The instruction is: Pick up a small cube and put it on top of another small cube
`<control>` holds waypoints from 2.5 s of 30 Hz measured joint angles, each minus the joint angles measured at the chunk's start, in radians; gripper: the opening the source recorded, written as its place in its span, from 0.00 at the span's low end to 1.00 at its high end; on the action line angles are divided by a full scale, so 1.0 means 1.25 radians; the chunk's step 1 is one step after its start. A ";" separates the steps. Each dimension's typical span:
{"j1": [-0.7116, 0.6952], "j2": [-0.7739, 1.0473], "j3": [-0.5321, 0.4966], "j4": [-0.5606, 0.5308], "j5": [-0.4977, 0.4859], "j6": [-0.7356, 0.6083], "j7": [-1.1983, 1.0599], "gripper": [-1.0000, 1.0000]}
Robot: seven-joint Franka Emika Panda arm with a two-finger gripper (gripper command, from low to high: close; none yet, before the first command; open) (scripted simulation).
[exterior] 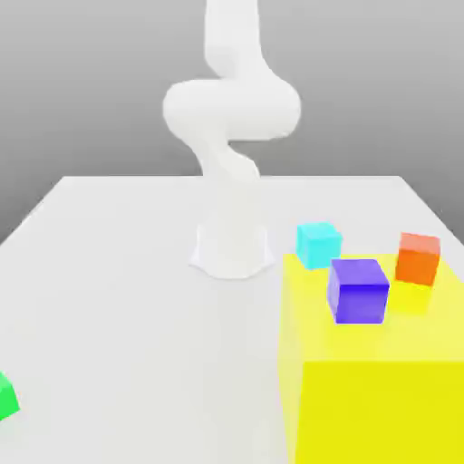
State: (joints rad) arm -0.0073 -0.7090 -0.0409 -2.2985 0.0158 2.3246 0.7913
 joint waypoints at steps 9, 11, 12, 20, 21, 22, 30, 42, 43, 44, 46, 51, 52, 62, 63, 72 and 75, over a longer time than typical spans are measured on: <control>-0.026 0.264 -0.122 0.004 0.062 0.072 -0.037 0.50; -0.034 0.322 -0.147 0.005 0.079 0.088 -0.048 0.50; -0.039 0.351 -0.159 0.005 0.089 0.096 -0.054 0.50; -0.118 0.585 -0.227 0.010 0.170 0.156 -0.105 0.50; -0.128 0.614 -0.230 0.010 0.179 0.164 -0.110 0.50; -0.138 0.643 -0.233 0.011 0.186 0.172 -0.115 0.50; -0.222 0.869 -0.266 0.015 0.226 0.243 -0.138 0.50; -0.284 0.998 -0.200 0.044 0.293 0.330 -0.187 0.00; -0.275 0.978 -0.212 0.039 0.281 0.316 -0.177 0.00; -0.264 0.953 -0.226 0.032 0.265 0.298 -0.166 0.00; -0.242 0.898 -0.253 0.018 0.230 0.257 -0.141 0.00; -0.138 0.768 -0.174 0.006 0.187 0.153 -0.153 0.00; -0.118 0.743 -0.156 0.004 0.178 0.134 -0.158 0.00; 0.179 0.452 0.040 -0.028 0.078 -0.094 -0.228 0.00; 0.199 0.420 0.063 -0.032 0.066 -0.119 -0.235 0.00; 0.309 0.341 0.182 -0.143 0.044 -0.102 -0.299 1.00; 0.309 0.341 0.182 -0.143 0.044 -0.102 -0.300 1.00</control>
